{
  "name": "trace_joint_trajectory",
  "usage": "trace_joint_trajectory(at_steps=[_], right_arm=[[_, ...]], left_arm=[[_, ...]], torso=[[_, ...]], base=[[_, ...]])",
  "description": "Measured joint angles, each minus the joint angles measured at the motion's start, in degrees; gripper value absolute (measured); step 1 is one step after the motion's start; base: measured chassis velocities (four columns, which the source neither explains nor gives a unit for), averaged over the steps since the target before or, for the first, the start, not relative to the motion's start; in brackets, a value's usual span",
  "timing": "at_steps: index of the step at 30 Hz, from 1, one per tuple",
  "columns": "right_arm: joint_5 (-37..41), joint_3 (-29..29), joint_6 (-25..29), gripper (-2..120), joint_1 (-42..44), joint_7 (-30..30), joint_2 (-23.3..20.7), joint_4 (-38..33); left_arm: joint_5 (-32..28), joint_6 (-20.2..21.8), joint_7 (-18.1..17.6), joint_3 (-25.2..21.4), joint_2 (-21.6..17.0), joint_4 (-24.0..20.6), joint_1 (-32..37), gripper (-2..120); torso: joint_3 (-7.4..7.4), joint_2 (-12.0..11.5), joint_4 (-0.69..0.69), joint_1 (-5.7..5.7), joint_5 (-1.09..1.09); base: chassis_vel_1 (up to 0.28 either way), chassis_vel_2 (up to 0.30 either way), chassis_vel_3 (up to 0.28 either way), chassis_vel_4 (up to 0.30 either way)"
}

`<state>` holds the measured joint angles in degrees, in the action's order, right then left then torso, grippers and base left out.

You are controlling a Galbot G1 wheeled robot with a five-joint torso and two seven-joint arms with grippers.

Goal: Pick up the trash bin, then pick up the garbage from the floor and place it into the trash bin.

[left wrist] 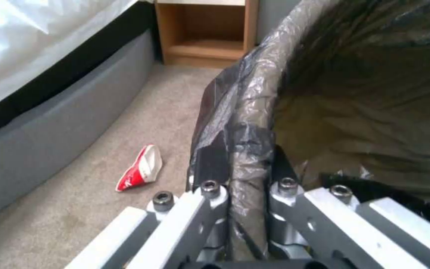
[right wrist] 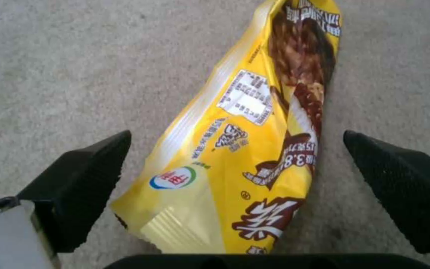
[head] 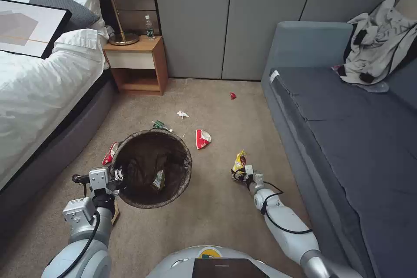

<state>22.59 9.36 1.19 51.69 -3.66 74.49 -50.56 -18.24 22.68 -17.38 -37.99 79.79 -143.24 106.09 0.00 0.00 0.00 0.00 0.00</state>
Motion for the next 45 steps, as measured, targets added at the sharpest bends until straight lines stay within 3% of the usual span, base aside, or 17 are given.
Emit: trace_joint_trajectory(at_steps=[7, 9, 11, 14, 18, 21, 25, 33, 41, 43, 45], right_arm=[[-0.06, -0.01, 0.47, 97, -0.37, -0.31, 0.21, 1.0], [-0.06, -0.01, 0.51, 87, -0.58, -0.54, 0.4, 1.31], [-0.06, -0.01, 0.52, 85, -0.6, -0.56, 0.41, 1.34], [-0.06, -0.01, 0.76, 66, -1.03, -0.77, 0.79, 2.15], [-0.05, 0.04, 1.02, 56, -1.18, -0.81, 0.85, 2.53], [0.03, 0.13, 1.35, 39, -1.26, -0.82, 0.87, 2.86], [0.09, 0.17, 1.51, 32, -1.26, -0.82, 0.83, 2.88], [0.11, 0.24, 2.18, 0, -0.69, -0.44, 0.58, 2.28], [0.03, 0.41, 2.29, 0, 1.92, 0.12, -1.37, -3.96], [-0.02, 0.57, 1.83, 0, 4.23, 0.33, -3.35, -11.68], [-0.04, 0.58, 1.46, 0, 5.14, 0.33, -4.22, -14.71]], left_arm=[[0.02, 0.0, 0.06, 0.07, 0.04, 0.0, -0.12, 4], [0.05, 0.0, 0.09, 0.18, 0.17, 0.0, -0.22, 4], [0.05, 0.0, 0.09, 0.18, 0.17, 0.0, -0.23, 4], [0.06, -0.03, 0.12, 0.16, 0.16, 0.0, -0.31, 4], [0.07, -0.04, 0.12, 0.14, 0.14, 0.0, -0.33, 4], [0.05, -0.06, 0.13, 0.12, 0.04, 0.0, -0.51, 4], [0.03, -0.06, 0.14, 0.12, -0.04, 0.0, -0.62, 4], [0.01, -0.18, 0.2, 0.21, 0.02, 0.0, -0.9, 4], [-0.02, -0.18, 0.22, 0.23, -0.05, 0.0, -0.97, 4], [-0.1, -0.18, 0.22, 0.15, -0.2, 0.0, -0.93, 4], [-0.12, -0.18, 0.22, 0.15, -0.25, 0.0, -0.95, 4]], torso=[[0.0, 0.0, 0.0, 0.0, 0.0], [0.0, 0.0, 0.0, 0.0, 0.0], [0.0, 0.0, 0.0, 0.0, 0.0], [0.0, 0.0, 0.0, 0.0, 0.0], [0.0, 0.0, 0.0, 0.0, 0.0], [0.0, 0.0, -0.01, 0.0, 0.0], [0.0, 0.0, 0.0, 0.0, 0.0], [0.0, 0.0, 0.0, 0.0, 0.01], [0.0, 0.0, 0.0, 0.0, 0.01], [0.0, 0.0, 0.0, 0.0, 0.01], [0.0, 0.0, 0.0, 0.0, 0.0]], base=[[0.0, 0.0, 0.0, 0.0], [0.0, 0.0, 0.0, 0.0], [0.0, 0.0, 0.0, 0.0], [0.0, 0.0, 0.0, 0.0], [0.0, 0.0, 0.0, 0.0], [0.0, 0.0, 0.0, 0.0], [0.0, 0.0, 0.0, 0.0], [0.0, 0.0, 0.0, 0.0], [0.0, 0.0, 0.0, 0.0], [0.0, 0.0, 0.0, 0.0], [0.0, 0.0, 0.0, 0.0]])
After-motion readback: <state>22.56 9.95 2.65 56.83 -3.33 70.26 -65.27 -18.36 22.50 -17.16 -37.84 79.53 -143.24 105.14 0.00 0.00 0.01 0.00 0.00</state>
